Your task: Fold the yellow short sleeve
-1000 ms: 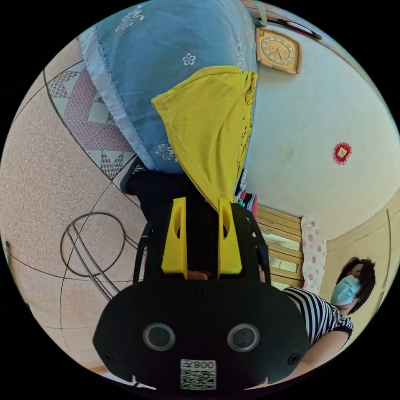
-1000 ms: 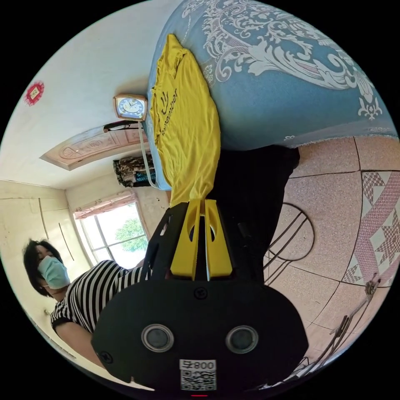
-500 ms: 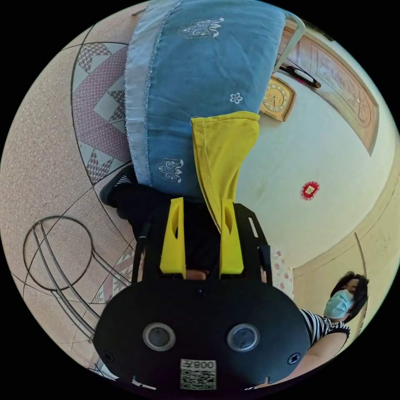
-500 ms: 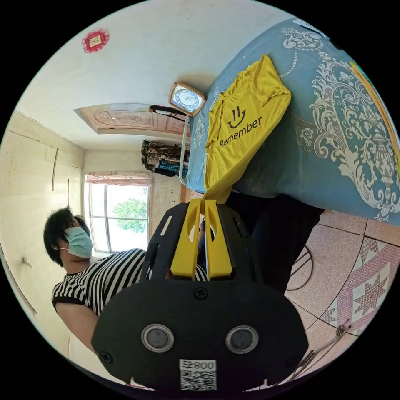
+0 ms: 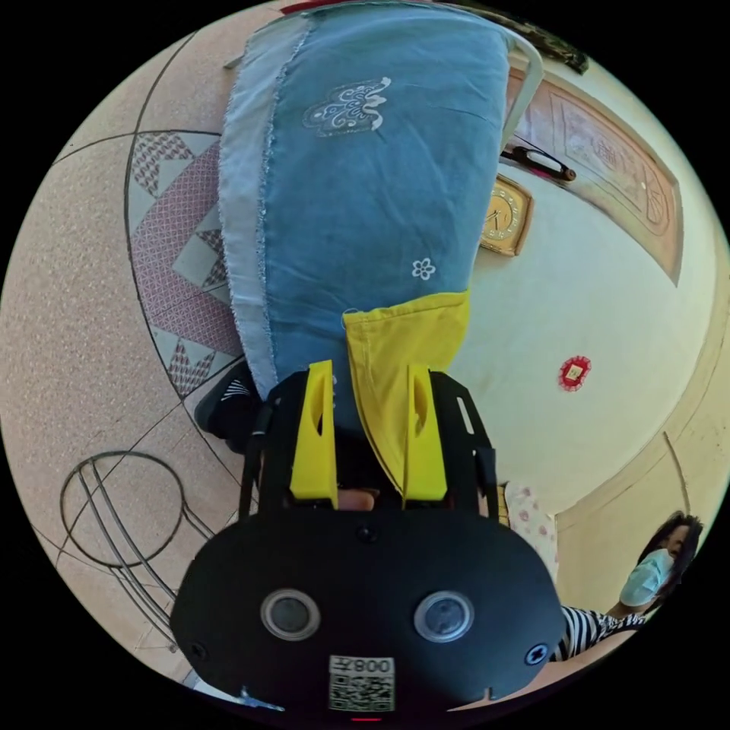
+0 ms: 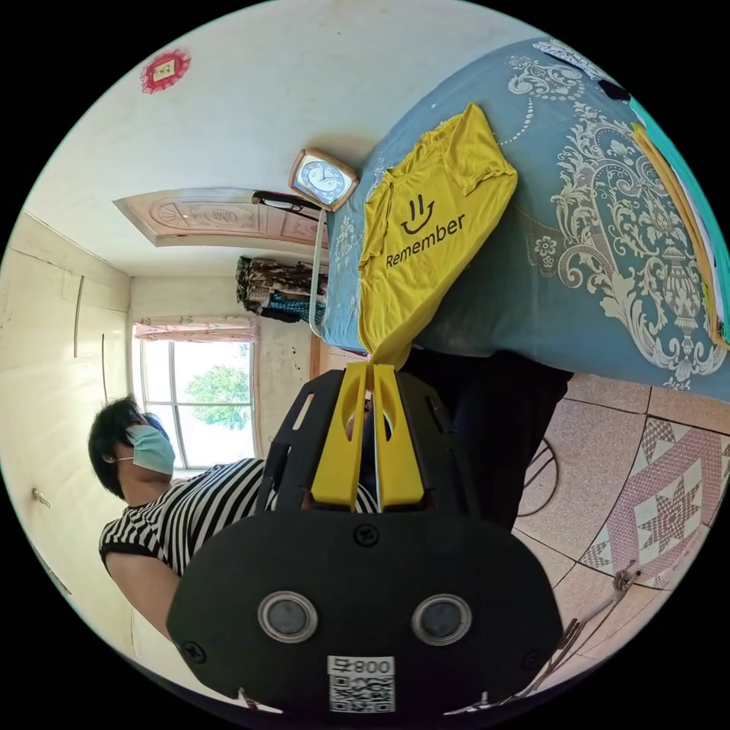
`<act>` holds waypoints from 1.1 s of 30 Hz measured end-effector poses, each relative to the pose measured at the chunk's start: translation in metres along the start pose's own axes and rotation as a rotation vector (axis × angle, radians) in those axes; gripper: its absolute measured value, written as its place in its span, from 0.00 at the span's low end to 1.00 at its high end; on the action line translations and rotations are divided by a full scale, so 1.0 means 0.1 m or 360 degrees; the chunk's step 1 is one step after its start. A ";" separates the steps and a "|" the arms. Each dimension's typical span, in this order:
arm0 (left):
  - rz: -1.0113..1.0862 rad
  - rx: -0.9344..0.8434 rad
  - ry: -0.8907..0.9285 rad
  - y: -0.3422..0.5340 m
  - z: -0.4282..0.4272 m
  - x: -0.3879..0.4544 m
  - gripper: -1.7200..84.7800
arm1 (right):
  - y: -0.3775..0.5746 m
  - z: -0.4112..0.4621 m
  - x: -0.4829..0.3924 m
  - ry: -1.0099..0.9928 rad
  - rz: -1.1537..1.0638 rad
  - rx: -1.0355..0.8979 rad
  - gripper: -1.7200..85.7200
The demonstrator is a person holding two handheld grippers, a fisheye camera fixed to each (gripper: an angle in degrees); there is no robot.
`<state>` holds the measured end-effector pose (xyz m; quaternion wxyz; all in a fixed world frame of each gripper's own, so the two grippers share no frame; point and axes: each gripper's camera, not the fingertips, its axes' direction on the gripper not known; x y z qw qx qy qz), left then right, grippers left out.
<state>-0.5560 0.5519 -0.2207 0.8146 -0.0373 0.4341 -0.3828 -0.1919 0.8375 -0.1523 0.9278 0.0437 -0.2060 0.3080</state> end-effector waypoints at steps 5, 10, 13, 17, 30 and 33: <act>0.0032 -0.0031 -0.0032 -0.08 -0.03 0.08 0.17 | 0.06 0.06 0.02 0.0016 0.0044 -0.0002 0.03; 0.0029 -0.0066 -0.0027 -0.11 0.03 0.13 0.16 | 0.12 0.14 0.03 0.0024 0.0074 -0.0018 0.03; 0.0011 -0.0079 0.0016 -0.08 0.09 0.18 0.14 | 0.15 0.17 0.03 0.0028 0.0089 -0.0021 0.03; 0.0019 -0.0035 0.0141 -0.01 0.13 0.31 0.07 | 0.19 0.19 0.05 0.0023 0.0102 -0.0013 0.03; 0.0069 0.0121 0.0214 0.63 -0.48 0.68 0.03 | 0.44 0.22 0.22 -0.0032 0.0119 0.0012 0.03; 0.0159 0.0094 0.0221 0.78 -0.60 0.91 0.03 | 0.52 0.19 0.26 -0.0046 0.0117 0.0023 0.03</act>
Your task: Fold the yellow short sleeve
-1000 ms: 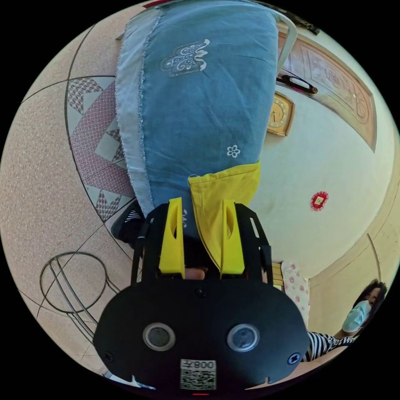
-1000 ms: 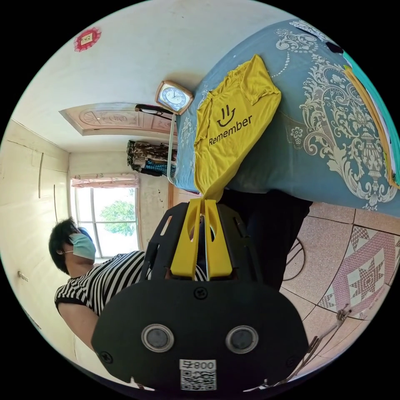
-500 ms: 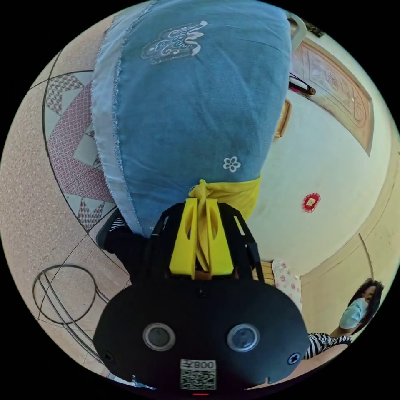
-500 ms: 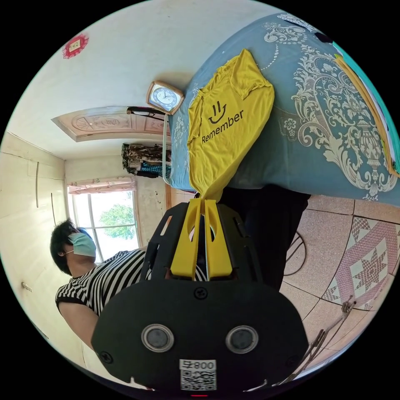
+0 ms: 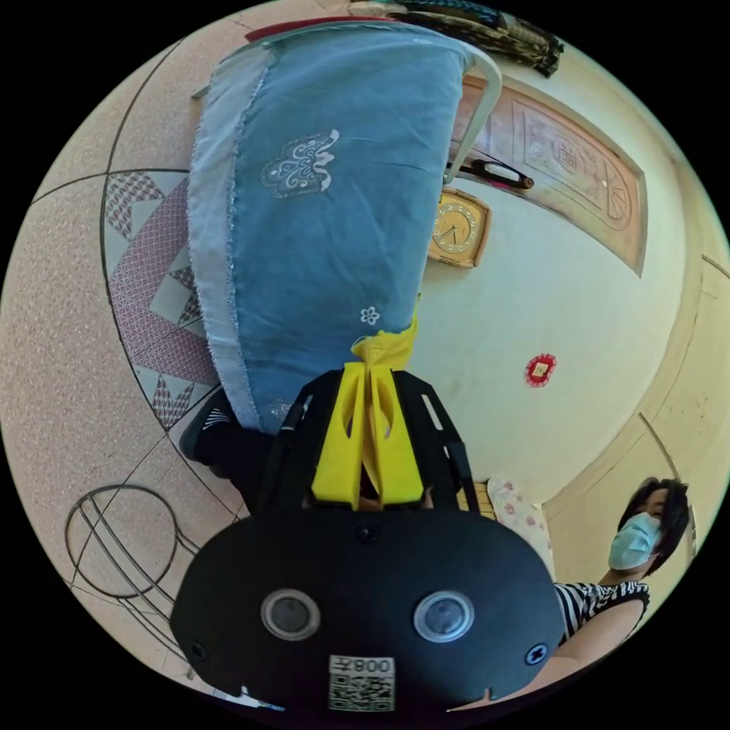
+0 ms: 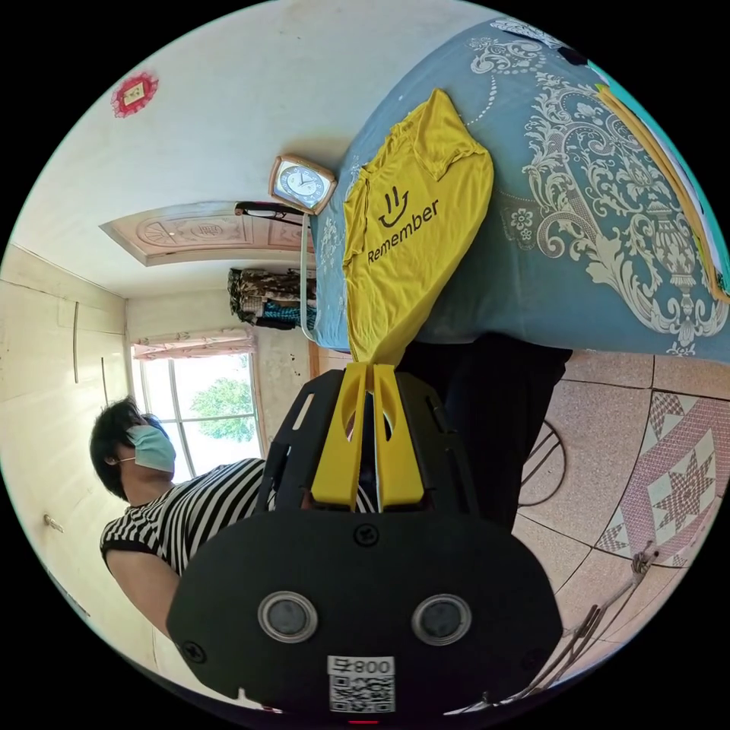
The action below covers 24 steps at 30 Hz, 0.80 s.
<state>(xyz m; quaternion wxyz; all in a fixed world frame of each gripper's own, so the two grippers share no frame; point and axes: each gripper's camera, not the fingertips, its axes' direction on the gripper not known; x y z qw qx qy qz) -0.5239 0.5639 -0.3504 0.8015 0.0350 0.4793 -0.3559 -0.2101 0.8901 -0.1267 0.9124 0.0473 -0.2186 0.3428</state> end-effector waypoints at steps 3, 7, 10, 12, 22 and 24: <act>0.0092 -0.0037 0.0026 0.11 0.00 0.31 0.03 | 0.08 -0.03 0.04 -0.0009 -0.0017 0.0010 0.03; 0.0191 -0.0076 0.0042 0.26 0.03 0.71 0.03 | 0.22 -0.09 0.09 -0.0046 -0.0051 0.0045 0.03; 0.0267 -0.0099 0.0065 0.38 0.06 1.04 0.03 | 0.33 -0.15 0.14 -0.0078 -0.0080 0.0086 0.03; 0.0338 -0.0114 0.0104 0.48 0.11 1.33 0.03 | 0.40 -0.21 0.15 -0.0103 -0.0108 0.0115 0.03; 0.0645 -0.0218 0.0228 0.99 0.33 2.50 0.03 | 0.83 -0.66 0.30 -0.0289 -0.0283 0.0334 0.03; 0.0684 -0.0231 0.0257 1.14 0.36 2.70 0.03 | 0.92 -0.75 0.35 -0.0332 -0.0306 0.0377 0.03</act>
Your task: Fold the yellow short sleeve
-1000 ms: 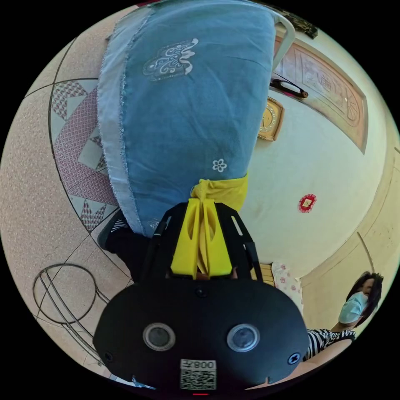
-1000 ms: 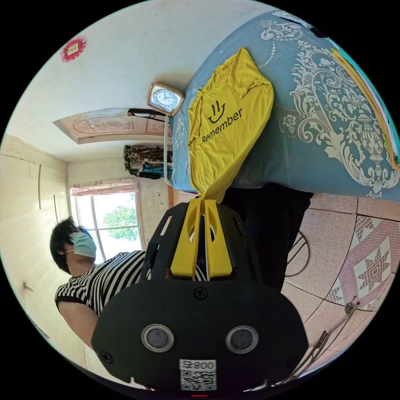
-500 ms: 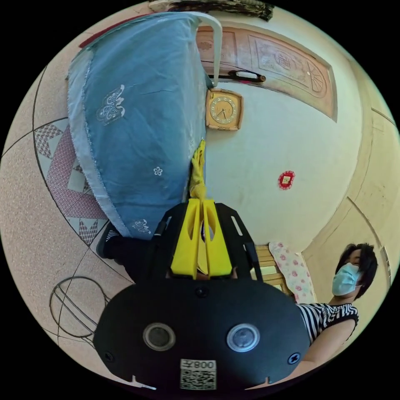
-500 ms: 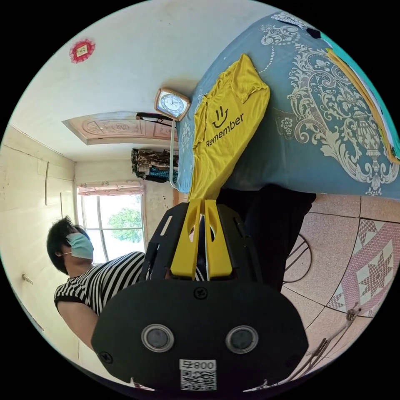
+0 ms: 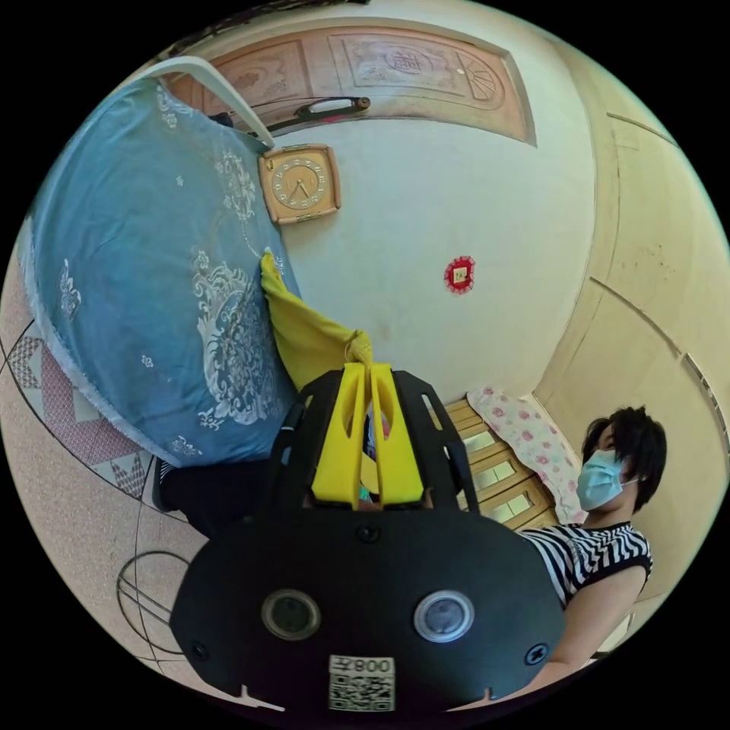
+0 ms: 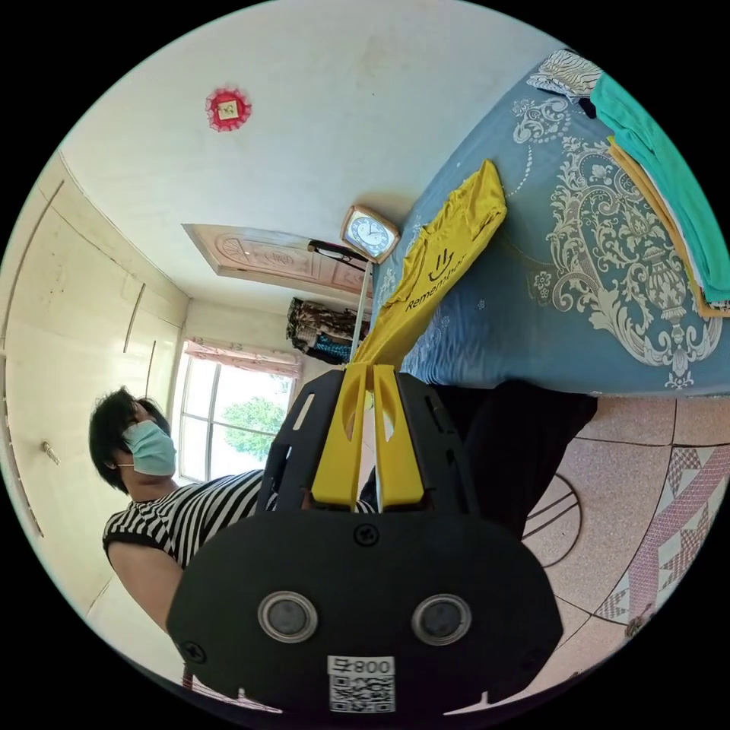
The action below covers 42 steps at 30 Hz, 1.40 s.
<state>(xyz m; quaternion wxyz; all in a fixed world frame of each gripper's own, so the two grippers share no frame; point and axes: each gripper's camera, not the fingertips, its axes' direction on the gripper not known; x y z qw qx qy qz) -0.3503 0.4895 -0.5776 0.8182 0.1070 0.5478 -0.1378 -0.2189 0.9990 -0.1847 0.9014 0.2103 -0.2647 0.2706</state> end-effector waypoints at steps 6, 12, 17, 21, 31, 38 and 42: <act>0.0036 -0.0017 0.0041 0.21 0.15 0.44 0.03 | 0.28 -0.38 0.07 -0.0094 -0.0048 0.0113 0.03; 0.0055 -0.0034 0.0058 0.41 0.26 0.80 0.03 | 0.54 -0.65 0.10 -0.0116 -0.0097 0.0142 0.03; 0.0140 -0.0040 0.0127 0.48 0.38 1.10 0.03 | 0.70 -0.82 0.13 -0.0214 -0.0168 0.0184 0.03; 0.0231 -0.0044 0.0187 0.49 0.45 1.35 0.03 | 0.81 -1.02 0.15 -0.0303 -0.0224 0.0264 0.03; 0.0226 -0.0099 0.0210 0.45 0.76 1.45 0.03 | 0.89 -1.30 0.38 -0.0322 -0.0210 0.0334 0.03; 0.0102 -0.0114 0.0147 0.19 1.12 1.18 0.03 | 0.58 -1.25 0.63 -0.0281 -0.0117 0.0305 0.03; 0.0083 -0.0098 0.0148 0.00 1.30 1.07 0.03 | 0.36 -1.24 0.72 -0.0318 -0.0084 0.0310 0.03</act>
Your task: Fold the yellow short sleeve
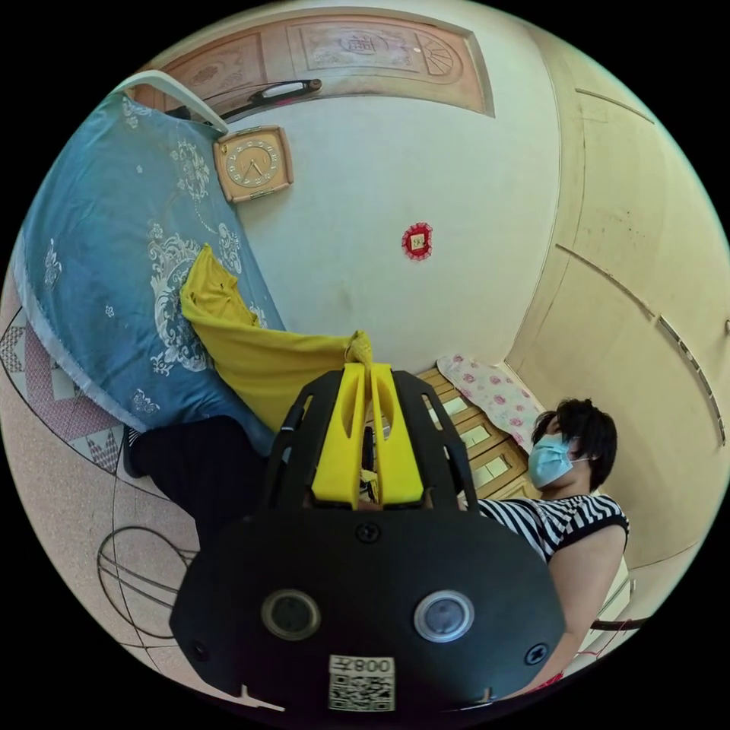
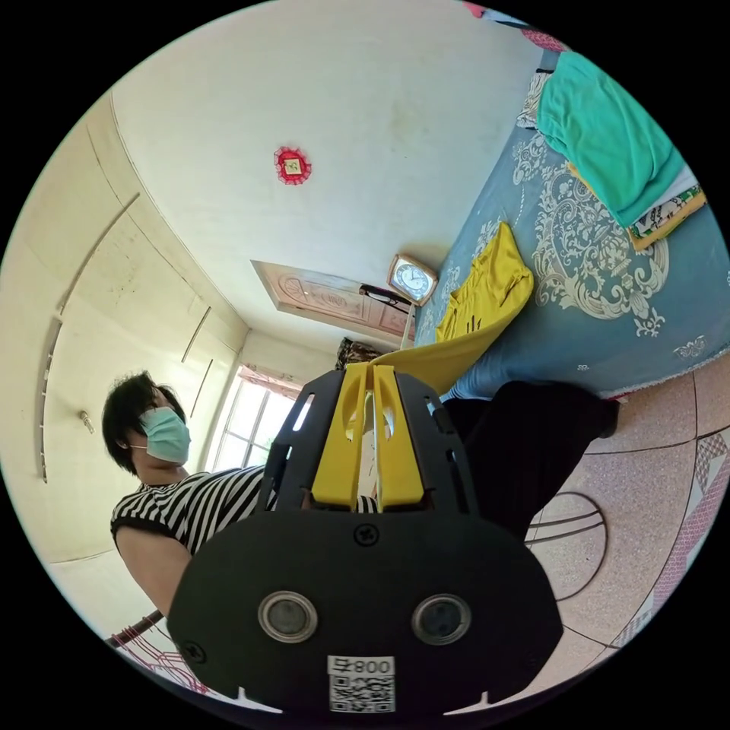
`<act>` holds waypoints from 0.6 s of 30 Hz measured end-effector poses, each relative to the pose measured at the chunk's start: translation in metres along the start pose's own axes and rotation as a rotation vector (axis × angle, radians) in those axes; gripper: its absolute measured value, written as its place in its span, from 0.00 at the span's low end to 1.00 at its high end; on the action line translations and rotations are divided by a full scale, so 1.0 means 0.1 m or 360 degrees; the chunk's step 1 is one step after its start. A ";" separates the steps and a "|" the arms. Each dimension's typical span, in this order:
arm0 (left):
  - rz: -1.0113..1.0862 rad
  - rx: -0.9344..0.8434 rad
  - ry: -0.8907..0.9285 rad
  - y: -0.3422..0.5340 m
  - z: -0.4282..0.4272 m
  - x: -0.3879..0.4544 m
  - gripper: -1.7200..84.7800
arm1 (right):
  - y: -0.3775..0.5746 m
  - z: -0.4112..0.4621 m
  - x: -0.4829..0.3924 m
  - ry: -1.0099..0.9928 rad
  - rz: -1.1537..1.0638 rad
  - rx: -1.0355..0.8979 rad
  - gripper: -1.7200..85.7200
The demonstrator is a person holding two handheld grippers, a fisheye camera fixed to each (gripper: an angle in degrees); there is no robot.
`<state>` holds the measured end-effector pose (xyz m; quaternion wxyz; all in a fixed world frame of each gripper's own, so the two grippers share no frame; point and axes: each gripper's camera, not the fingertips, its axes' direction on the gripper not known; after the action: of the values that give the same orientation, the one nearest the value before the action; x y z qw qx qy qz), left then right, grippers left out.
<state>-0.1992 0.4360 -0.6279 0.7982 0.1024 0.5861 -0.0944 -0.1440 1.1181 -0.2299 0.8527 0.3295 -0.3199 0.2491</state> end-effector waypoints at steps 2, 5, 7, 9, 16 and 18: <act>-0.0009 0.0017 -0.0003 -0.11 0.06 -0.07 0.03 | -0.11 -0.01 0.04 -0.0012 0.0014 0.0025 0.03; -0.0016 0.0030 0.0004 -0.34 0.20 -0.19 0.03 | -0.36 0.03 0.08 -0.0014 0.0023 0.0039 0.03; -0.0012 0.0022 0.0007 -0.52 0.34 -0.27 0.03 | -0.64 0.13 0.10 -0.0003 0.0019 0.0027 0.03; 0.0005 -0.0007 -0.0002 -0.83 0.56 -0.39 0.03 | -0.89 0.23 0.12 0.0014 0.0013 0.0013 0.03; 0.0046 -0.0040 -0.0039 -1.87 1.27 -0.85 0.03 | -2.16 0.68 0.29 0.0088 -0.0021 -0.0006 0.03; 0.0030 -0.0055 -0.0058 -2.29 1.58 -1.11 0.03 | -2.52 0.83 0.35 0.0121 -0.0026 -0.0019 0.03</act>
<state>-0.1487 0.1762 -0.4880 0.8112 0.0924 0.5721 -0.0787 0.0079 0.9003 -0.2584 0.8682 0.3172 -0.2860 0.2525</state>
